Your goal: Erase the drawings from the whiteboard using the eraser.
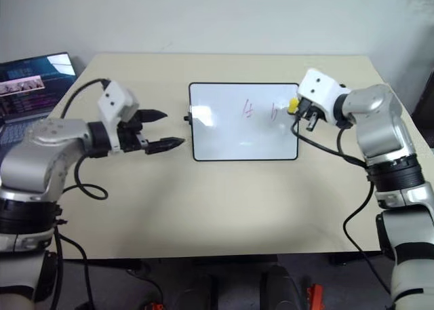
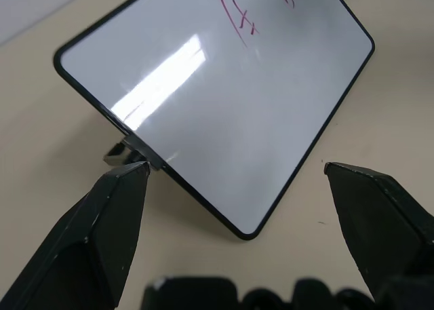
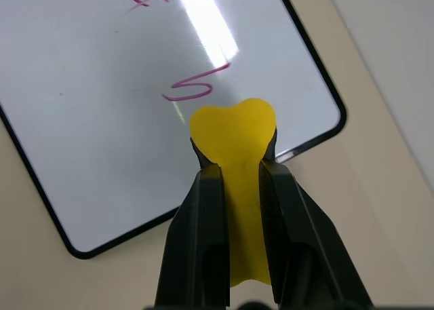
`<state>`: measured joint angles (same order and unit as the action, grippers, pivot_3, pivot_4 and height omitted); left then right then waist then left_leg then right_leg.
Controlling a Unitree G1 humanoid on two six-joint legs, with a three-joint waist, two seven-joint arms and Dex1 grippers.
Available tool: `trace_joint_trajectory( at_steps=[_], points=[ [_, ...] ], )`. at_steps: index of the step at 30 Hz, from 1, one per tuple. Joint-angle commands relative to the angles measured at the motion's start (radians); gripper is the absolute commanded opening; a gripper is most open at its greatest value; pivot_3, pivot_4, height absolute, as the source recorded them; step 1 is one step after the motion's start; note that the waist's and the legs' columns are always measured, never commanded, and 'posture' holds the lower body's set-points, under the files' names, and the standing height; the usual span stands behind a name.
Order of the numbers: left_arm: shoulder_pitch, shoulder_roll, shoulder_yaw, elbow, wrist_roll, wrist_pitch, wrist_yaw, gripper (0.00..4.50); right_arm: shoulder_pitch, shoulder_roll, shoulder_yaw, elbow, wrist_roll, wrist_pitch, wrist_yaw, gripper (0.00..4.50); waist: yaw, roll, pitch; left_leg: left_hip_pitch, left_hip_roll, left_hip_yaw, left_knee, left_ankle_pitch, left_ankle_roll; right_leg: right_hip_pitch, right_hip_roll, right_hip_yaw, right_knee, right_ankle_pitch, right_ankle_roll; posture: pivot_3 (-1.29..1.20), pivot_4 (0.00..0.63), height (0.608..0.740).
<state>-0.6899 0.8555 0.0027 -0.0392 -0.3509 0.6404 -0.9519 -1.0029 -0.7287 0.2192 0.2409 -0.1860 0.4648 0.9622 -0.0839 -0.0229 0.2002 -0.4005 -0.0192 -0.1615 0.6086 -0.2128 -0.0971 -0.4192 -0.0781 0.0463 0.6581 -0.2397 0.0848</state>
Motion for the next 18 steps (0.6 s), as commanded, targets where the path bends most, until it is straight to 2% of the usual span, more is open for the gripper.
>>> trace_joint_trajectory(
  at_steps=[1,18],
  points=[
    [-0.042,0.022,0.001,0.002,0.019,-0.040,-0.026,4.50,-0.047,-0.025,-0.010,0.008,-0.007,-0.043,0.009,0.31,0.000,0.000,0.000,0.000,0.000,0.000,0.000,0.000,0.000,0.000,0.000,0.000,0.000,0.000,0.000,0.00,0.150,0.740],
    [-0.092,-0.006,-0.012,0.050,0.072,-0.082,-0.031,4.50,-0.059,-0.007,0.013,0.045,-0.032,-0.080,0.000,0.31,-0.001,0.000,0.000,0.000,0.000,0.000,0.000,0.000,0.000,0.000,0.000,0.000,0.000,0.000,0.000,0.00,0.150,0.740]
  ],
)
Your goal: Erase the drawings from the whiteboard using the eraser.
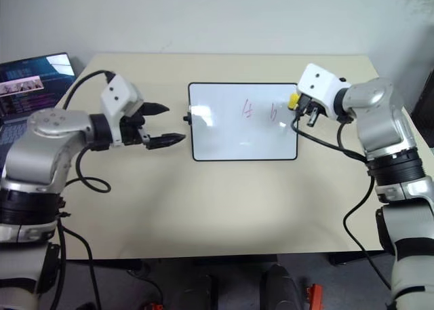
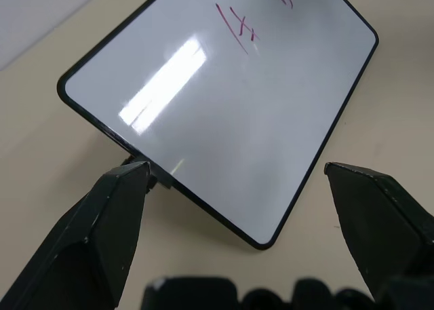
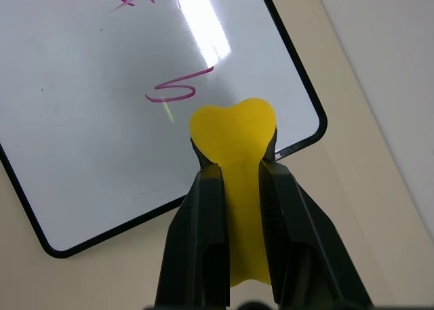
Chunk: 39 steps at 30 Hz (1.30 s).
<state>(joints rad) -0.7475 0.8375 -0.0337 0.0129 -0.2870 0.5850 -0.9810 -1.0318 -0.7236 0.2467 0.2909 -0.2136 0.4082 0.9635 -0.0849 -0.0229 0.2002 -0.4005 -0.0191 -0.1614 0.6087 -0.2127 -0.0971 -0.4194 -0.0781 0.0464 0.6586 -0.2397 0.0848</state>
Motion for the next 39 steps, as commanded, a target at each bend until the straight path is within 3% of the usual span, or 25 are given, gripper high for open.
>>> trace_joint_trajectory(
  at_steps=[1,12,20,32,39],
  points=[
    [-0.037,0.013,0.026,0.002,0.008,-0.030,-0.004,4.50,-0.032,-0.016,-0.015,-0.002,-0.006,-0.026,-0.002,0.31,0.000,0.000,0.000,0.000,0.000,0.000,0.000,0.000,0.000,0.000,0.000,0.000,0.000,0.000,0.000,0.00,0.150,0.740],
    [-0.033,-0.004,0.023,0.005,0.006,-0.037,0.010,4.50,-0.038,0.002,-0.039,-0.009,0.024,-0.026,-0.020,0.31,-0.001,0.000,0.000,0.000,0.000,0.000,0.000,0.000,0.000,0.000,0.000,0.000,0.000,0.000,0.000,0.00,0.150,0.740],
    [0.021,-0.023,-0.001,-0.033,0.010,-0.017,0.018,4.50,-0.104,0.244,0.023,0.015,0.019,-0.010,-0.111,0.31,-0.018,0.000,0.000,0.001,0.000,0.000,0.000,0.000,0.000,0.000,0.000,0.000,0.004,0.000,0.000,0.00,0.150,0.740],
    [0.054,-0.041,-0.011,-0.089,0.015,0.023,0.034,4.50,-0.318,0.439,0.100,0.524,-0.104,-0.225,-0.350,0.31,-0.010,0.000,0.000,0.001,0.000,-0.001,0.001,0.000,0.000,-0.001,0.000,0.000,0.004,0.000,0.000,0.00,0.150,0.740],
    [0.081,-0.035,0.005,-0.122,0.007,0.041,0.047,4.50,-0.375,0.469,0.130,0.713,-0.159,-0.336,-0.429,0.31,-0.019,0.000,0.000,0.001,0.000,-0.001,0.000,0.000,0.000,-0.001,0.000,0.000,0.004,0.000,0.000,0.00,0.150,0.740]
  ],
)
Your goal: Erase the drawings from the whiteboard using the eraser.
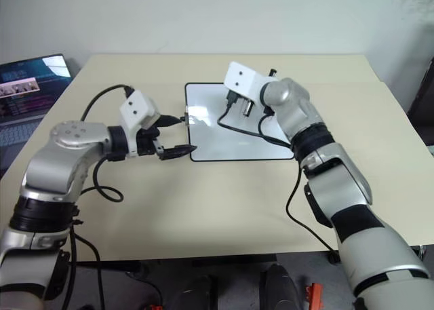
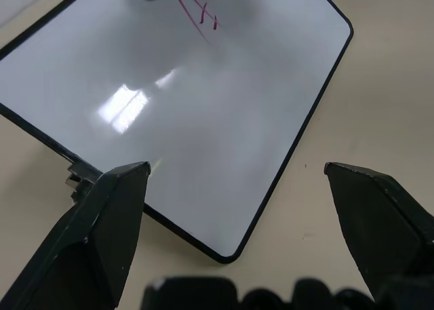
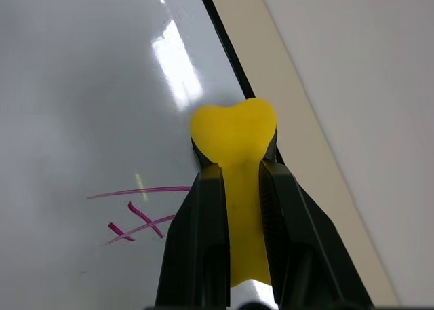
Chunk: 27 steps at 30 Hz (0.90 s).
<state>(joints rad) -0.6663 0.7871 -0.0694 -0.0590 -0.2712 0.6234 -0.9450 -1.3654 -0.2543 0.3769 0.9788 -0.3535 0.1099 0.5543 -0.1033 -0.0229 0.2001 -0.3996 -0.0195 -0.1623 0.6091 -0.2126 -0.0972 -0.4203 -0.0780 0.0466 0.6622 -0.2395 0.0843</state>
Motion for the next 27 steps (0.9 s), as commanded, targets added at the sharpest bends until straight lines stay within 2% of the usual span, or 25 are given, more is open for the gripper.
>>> trace_joint_trajectory(
  at_steps=[1,8,13,18,21,24,27],
  points=[
    [0.005,0.017,0.044,-0.055,-0.011,0.005,0.012,4.50,-0.039,0.002,0.003,0.036,-0.023,-0.044,-0.015,0.31,-0.001,0.000,0.000,0.000,0.000,0.000,0.000,0.000,0.000,0.000,0.000,0.000,0.000,0.000,0.000,0.00,0.150,0.740],
    [0.015,0.023,0.051,-0.074,-0.014,0.016,0.019,4.50,0.035,0.034,0.032,0.103,-0.041,-0.078,0.052,0.31,-0.008,0.000,-0.001,0.004,0.000,0.000,0.000,0.000,0.000,0.003,0.000,0.000,0.002,0.000,0.000,0.00,0.150,0.740],
    [0.014,0.023,0.055,-0.078,-0.018,0.019,0.018,4.50,0.104,0.048,0.037,0.087,-0.029,-0.068,0.121,0.30,-0.009,-0.002,-0.002,0.018,0.000,0.000,0.000,0.000,0.000,0.017,0.000,0.000,0.001,-0.001,0.002,0.00,0.150,0.740],
    [0.009,0.021,0.056,-0.077,-0.022,0.020,0.017,4.50,0.160,0.035,0.054,0.053,-0.047,-0.046,0.167,0.29,-0.009,-0.003,-0.003,0.022,0.000,0.000,0.001,0.002,0.002,0.020,0.001,0.001,0.003,-0.003,0.005,0.00,0.150,0.740],
    [0.005,0.020,0.053,-0.076,-0.024,0.021,0.018,4.50,0.173,0.028,0.058,0.025,-0.045,-0.036,0.198,0.29,-0.009,-0.003,-0.003,0.033,0.000,-0.001,0.000,0.002,0.003,0.032,0.001,0.001,0.001,-0.003,0.005,0.00,0.150,0.740],
    [0.004,0.020,0.052,-0.075,-0.025,0.020,0.018,4.50,0.160,0.027,0.047,0.028,-0.045,-0.033,0.166,0.29,-0.009,-0.003,-0.003,0.037,0.000,-0.001,0.000,0.002,0.004,0.036,0.001,0.001,0.001,-0.006,-0.001,0.00,0.150,0.740],
    [0.003,0.021,0.052,-0.075,-0.026,0.021,0.018,4.50,0.111,0.031,0.020,0.058,-0.040,-0.038,0.087,0.29,-0.008,-0.003,-0.003,0.037,0.000,-0.001,0.000,0.003,0.004,0.036,0.001,0.001,0.001,-0.006,0.000,0.00,0.150,0.740]
  ],
)
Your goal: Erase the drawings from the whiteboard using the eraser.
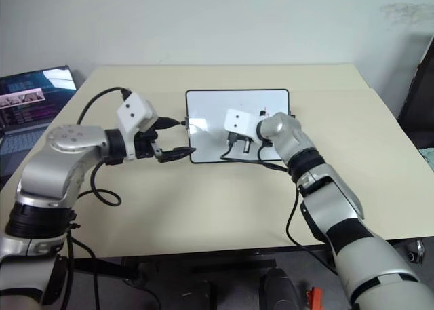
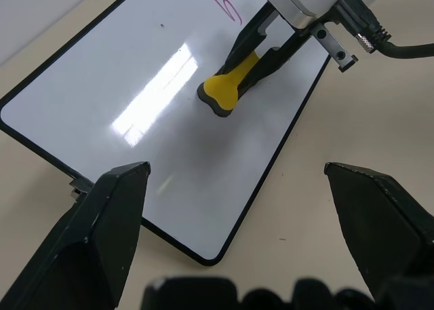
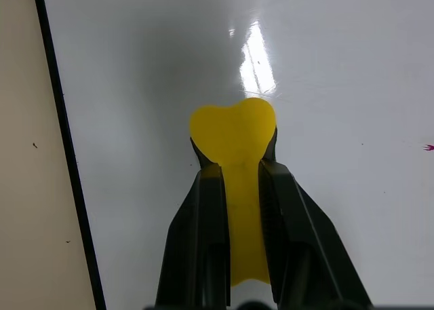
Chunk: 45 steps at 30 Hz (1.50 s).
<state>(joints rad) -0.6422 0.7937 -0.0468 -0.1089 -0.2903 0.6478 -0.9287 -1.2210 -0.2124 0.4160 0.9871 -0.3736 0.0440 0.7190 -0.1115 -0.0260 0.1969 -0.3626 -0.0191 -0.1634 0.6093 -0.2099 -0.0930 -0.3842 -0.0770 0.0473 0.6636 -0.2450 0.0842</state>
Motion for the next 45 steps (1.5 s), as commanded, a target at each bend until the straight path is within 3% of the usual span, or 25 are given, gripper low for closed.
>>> trace_joint_trajectory(
  at_steps=[1,17,21,35,41,45],
  points=[
    [-0.021,0.014,0.029,-0.025,-0.006,-0.003,0.002,4.50,-0.049,-0.008,-0.027,0.057,-0.015,0.029,-0.094,0.29,0.000,0.000,0.000,0.000,0.000,0.000,0.000,0.000,0.000,0.000,0.000,0.000,0.000,0.001,0.001,0.00,0.150,0.740],
    [-0.019,0.010,0.032,-0.030,-0.007,-0.001,0.011,4.50,-0.264,0.039,-0.104,0.224,0.005,0.112,-0.367,0.28,0.002,0.001,0.001,-0.007,0.000,0.000,-0.013,0.000,0.000,-0.010,0.000,0.000,-0.006,0.001,0.003,0.00,0.150,0.740],
    [-0.013,0.011,0.037,-0.032,-0.009,-0.001,0.012,4.50,-0.247,0.057,-0.088,0.221,0.003,0.116,-0.325,0.28,0.001,0.000,0.001,-0.019,0.000,0.000,-0.012,0.000,0.000,-0.024,0.000,0.000,-0.003,0.004,-0.002,0.00,0.150,0.740],
    [-0.018,0.006,0.042,-0.025,-0.015,-0.001,0.013,4.50,-0.089,0.110,-0.004,0.142,-0.044,0.151,-0.094,0.26,-0.014,-0.001,-0.001,-0.011,0.003,0.002,-0.012,0.001,0.000,-0.018,0.002,0.001,0.000,0.001,0.003,0.00,0.150,0.740],
    [-0.017,0.008,0.043,-0.022,-0.013,-0.002,0.010,4.50,-0.085,0.086,-0.068,0.055,0.006,0.192,-0.057,0.25,-0.011,-0.002,-0.001,0.001,0.006,0.001,-0.012,0.001,0.000,-0.005,0.005,0.000,-0.001,-0.001,-0.002,0.00,0.150,0.740],
    [-0.021,0.013,0.044,-0.016,-0.011,-0.008,0.004,4.50,-0.070,0.005,-0.152,-0.197,0.098,0.301,0.057,0.25,0.000,-0.001,0.000,-0.002,0.006,0.000,-0.012,0.001,0.000,-0.007,0.005,-0.001,-0.002,0.000,0.001,0.00,0.150,0.740]
  ],
)
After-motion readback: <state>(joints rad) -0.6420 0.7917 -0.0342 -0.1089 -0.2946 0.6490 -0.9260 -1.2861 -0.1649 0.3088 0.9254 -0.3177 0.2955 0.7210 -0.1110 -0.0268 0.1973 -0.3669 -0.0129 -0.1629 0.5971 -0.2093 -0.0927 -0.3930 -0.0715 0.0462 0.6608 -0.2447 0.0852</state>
